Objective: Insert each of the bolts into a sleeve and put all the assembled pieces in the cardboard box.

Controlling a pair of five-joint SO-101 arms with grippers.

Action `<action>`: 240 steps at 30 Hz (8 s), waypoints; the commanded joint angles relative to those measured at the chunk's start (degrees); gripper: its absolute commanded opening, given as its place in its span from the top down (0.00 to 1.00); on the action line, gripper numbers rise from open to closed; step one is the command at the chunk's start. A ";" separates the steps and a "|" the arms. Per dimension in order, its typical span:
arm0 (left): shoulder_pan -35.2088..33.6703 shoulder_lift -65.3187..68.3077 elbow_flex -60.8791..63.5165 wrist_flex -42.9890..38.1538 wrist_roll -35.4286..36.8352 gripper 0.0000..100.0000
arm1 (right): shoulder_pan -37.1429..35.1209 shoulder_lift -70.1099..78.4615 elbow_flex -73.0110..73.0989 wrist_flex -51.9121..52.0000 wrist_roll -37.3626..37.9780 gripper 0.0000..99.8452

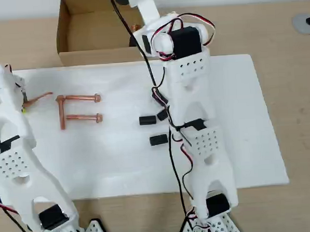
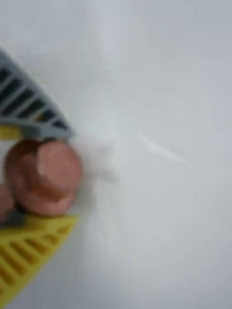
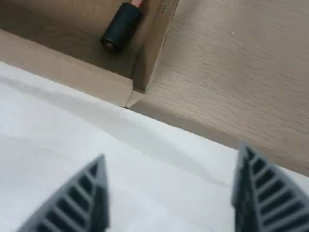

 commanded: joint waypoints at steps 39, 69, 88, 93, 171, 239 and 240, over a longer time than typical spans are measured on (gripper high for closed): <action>5.27 -10.68 -3.60 17.58 -75.69 0.99 | -0.40 -2.24 -1.71 2.64 -0.09 0.79; 6.77 -11.30 5.01 16.26 -38.24 0.89 | -0.22 -1.98 -1.71 2.64 0.18 0.79; 7.47 -10.86 21.54 -1.85 -38.59 0.91 | 1.10 -2.07 -1.71 2.64 0.18 0.79; 8.26 -10.86 26.64 -4.48 -38.07 0.91 | 0.84 -1.98 -1.71 2.64 0.18 0.79; -8.26 -144.31 95.65 -21.54 -44.13 0.99 | -9.36 -33.63 107.82 -14.95 60.84 0.79; 24.09 -143.96 98.37 -41.41 -42.55 0.99 | -24.04 -118.02 136.75 -30.68 9.85 0.99; 25.14 -143.96 98.20 -41.23 -42.55 0.99 | -24.84 -120.13 140.79 -33.85 8.97 0.99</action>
